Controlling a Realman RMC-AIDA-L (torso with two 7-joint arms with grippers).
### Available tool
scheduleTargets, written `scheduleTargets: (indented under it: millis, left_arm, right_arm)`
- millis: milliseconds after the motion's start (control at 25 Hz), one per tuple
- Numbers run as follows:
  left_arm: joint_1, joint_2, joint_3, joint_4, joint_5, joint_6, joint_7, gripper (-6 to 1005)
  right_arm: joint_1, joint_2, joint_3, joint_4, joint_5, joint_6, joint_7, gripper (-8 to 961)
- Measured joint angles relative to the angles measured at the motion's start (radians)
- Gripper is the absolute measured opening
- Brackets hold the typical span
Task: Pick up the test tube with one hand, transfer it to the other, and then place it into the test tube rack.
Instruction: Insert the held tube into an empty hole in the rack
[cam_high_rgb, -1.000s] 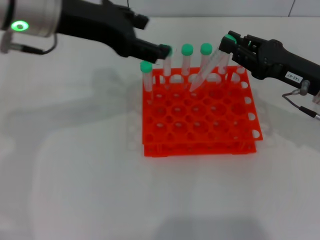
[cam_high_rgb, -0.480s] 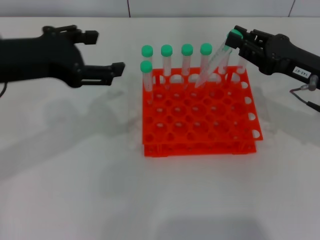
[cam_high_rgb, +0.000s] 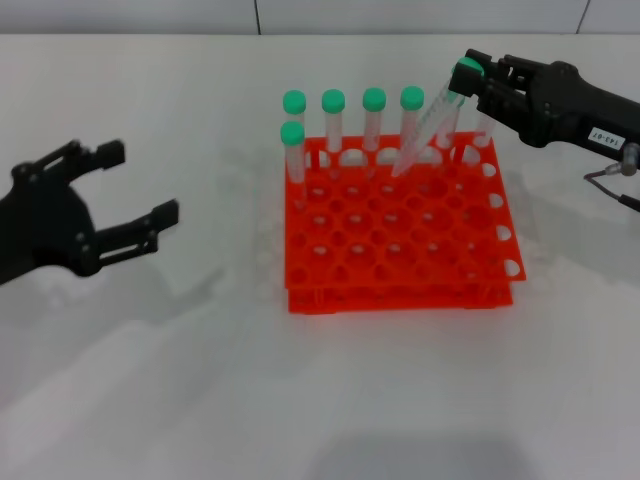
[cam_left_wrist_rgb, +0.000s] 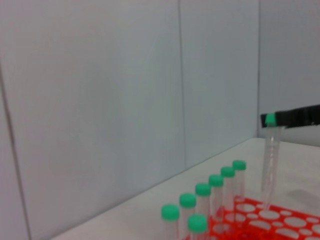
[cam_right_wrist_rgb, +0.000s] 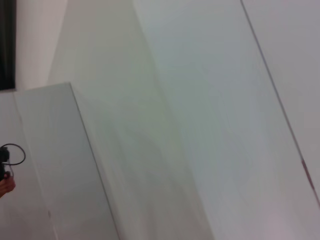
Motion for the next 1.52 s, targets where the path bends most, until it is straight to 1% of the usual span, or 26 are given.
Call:
scheduleTargets:
  millis: [160, 280, 360, 440, 640, 800, 1000, 1240, 1520]
  left_arm:
    - [-0.018, 0.002, -0.073, -0.144, -0.01, 0.037, 0.086, 875]
    - [-0.045, 0.005, -0.134, -0.247, -0.009, 0.065, 0.134, 875]
    - [-0.062, 0.007, -0.181, -0.296, -0.001, 0.103, 0.158, 875]
    - [-0.071, 0.008, -0.209, -0.318, 0.007, 0.127, 0.17, 875]
    - [-0.079, 0.008, -0.225, -0.333, 0.019, 0.141, 0.18, 875]
    - [-0.091, 0.008, -0.232, -0.335, 0.047, 0.137, 0.172, 875]
    - [-0.099, 0.007, -0.263, -0.337, 0.075, 0.143, 0.149, 875]
    - [-0.102, 0.011, -0.265, -0.337, 0.08, 0.144, 0.129, 875]
    - [-0.106, 0.011, -0.266, -0.338, 0.086, 0.139, 0.116, 875]
  right_arm:
    - [0.0, -0.001, -0.009, -0.045, -0.017, 0.004, 0.015, 249]
    - [0.003, -0.008, -0.027, -0.067, -0.023, 0.008, 0.03, 249]
    - [0.011, -0.012, -0.035, -0.076, -0.028, 0.007, 0.034, 249]
    - [0.014, -0.013, -0.038, -0.082, -0.03, 0.007, 0.037, 250]
    - [0.051, -0.012, -0.085, -0.139, -0.054, 0.013, 0.07, 250]
    - [0.071, -0.002, -0.116, -0.183, -0.066, 0.042, 0.092, 250]
    - [0.1, 0.012, -0.188, -0.223, -0.072, 0.116, 0.123, 250]
    - [0.137, 0.023, -0.252, -0.232, -0.062, 0.209, 0.127, 249]
    - [0.157, 0.029, -0.276, -0.225, -0.059, 0.268, 0.137, 249]
